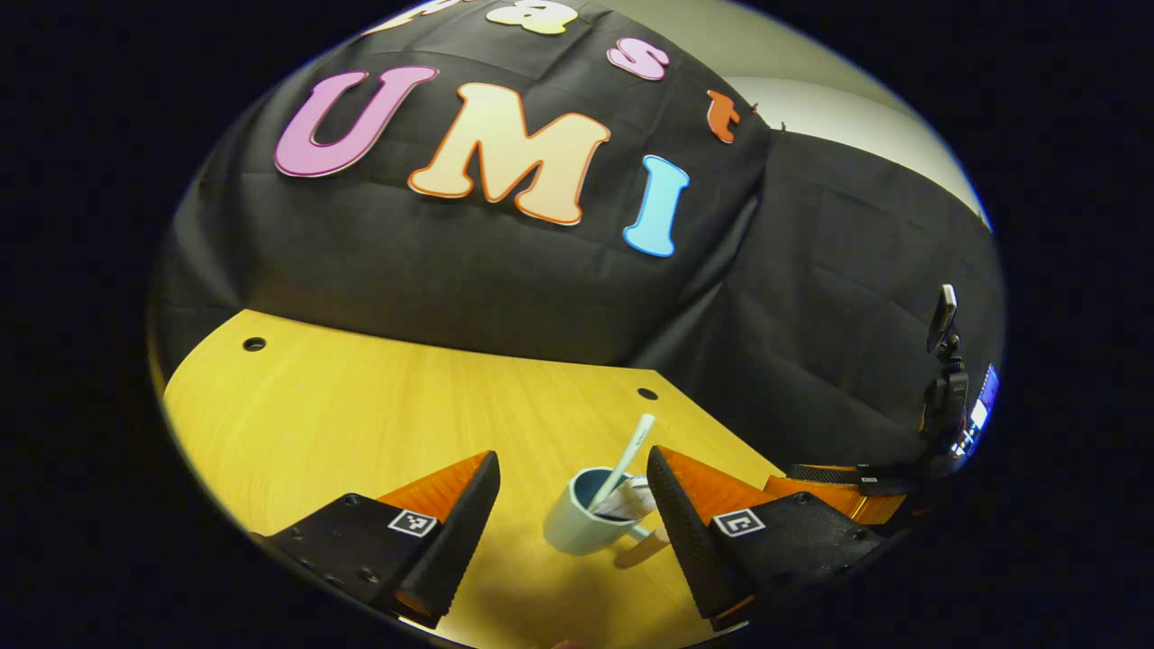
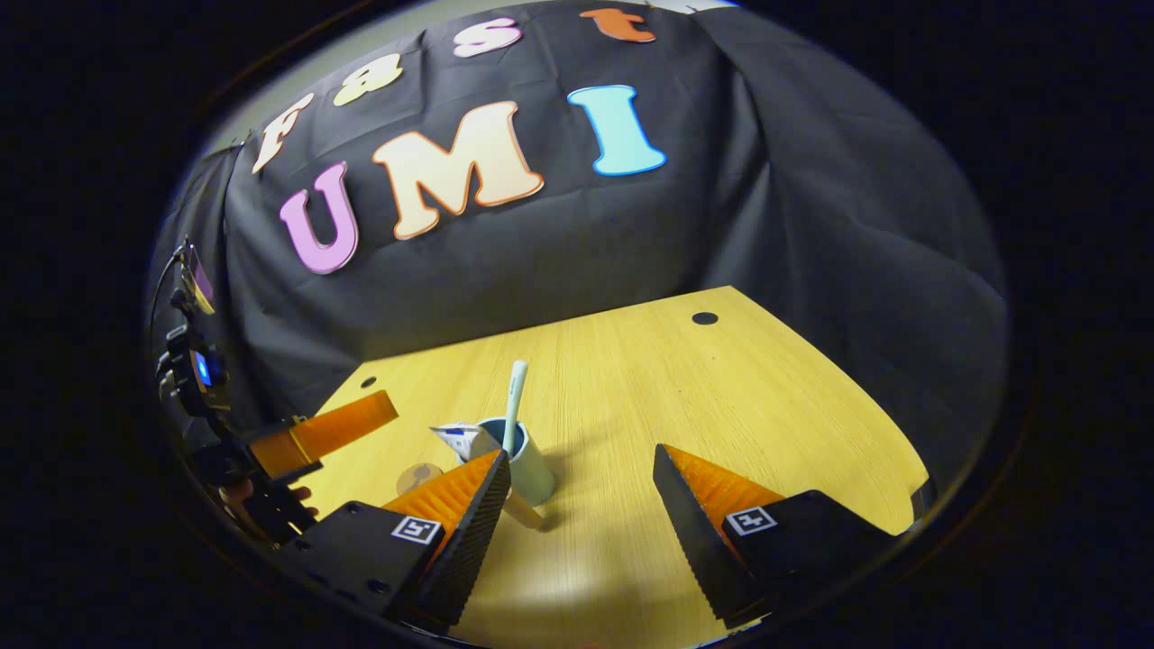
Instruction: Put the toothbrush and toothpaste on the desktop into the cup, then pick up the cup and place it on the coaster on the desktop.
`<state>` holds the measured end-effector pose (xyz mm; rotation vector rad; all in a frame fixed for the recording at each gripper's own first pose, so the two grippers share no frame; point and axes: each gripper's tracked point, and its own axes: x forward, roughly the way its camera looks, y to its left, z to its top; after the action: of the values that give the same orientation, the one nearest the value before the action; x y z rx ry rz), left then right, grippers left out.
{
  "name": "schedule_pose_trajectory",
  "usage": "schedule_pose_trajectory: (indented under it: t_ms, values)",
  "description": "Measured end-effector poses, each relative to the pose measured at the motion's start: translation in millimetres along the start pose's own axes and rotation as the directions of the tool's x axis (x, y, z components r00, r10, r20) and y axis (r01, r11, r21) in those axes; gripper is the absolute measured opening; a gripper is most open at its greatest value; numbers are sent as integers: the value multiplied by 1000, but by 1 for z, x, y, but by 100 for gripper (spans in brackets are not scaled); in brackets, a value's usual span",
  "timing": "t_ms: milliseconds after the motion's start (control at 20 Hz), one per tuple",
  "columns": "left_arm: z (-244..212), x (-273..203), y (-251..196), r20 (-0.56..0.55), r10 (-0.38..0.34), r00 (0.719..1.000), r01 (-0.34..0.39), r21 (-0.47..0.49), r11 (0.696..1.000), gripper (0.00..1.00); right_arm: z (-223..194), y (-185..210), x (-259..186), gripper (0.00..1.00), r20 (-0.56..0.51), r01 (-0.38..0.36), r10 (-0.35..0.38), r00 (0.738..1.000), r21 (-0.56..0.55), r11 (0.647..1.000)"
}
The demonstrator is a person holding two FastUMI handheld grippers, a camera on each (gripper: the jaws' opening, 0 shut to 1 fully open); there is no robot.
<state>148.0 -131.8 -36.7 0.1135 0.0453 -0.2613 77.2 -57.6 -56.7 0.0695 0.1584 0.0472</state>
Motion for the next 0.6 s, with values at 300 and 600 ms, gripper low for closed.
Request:
schedule_pose_trajectory:
  t_ms: [300,600]
  values:
    - [-15,-52,97,-67,229,971,-230,-8,973,95,-19,48,36,98,-139,-135,130,982,-27,990]
    - [-20,-99,169,-86,409,909,-416,-98,904,95,-63,63,66,98,-353,-179,140,925,-82,980]
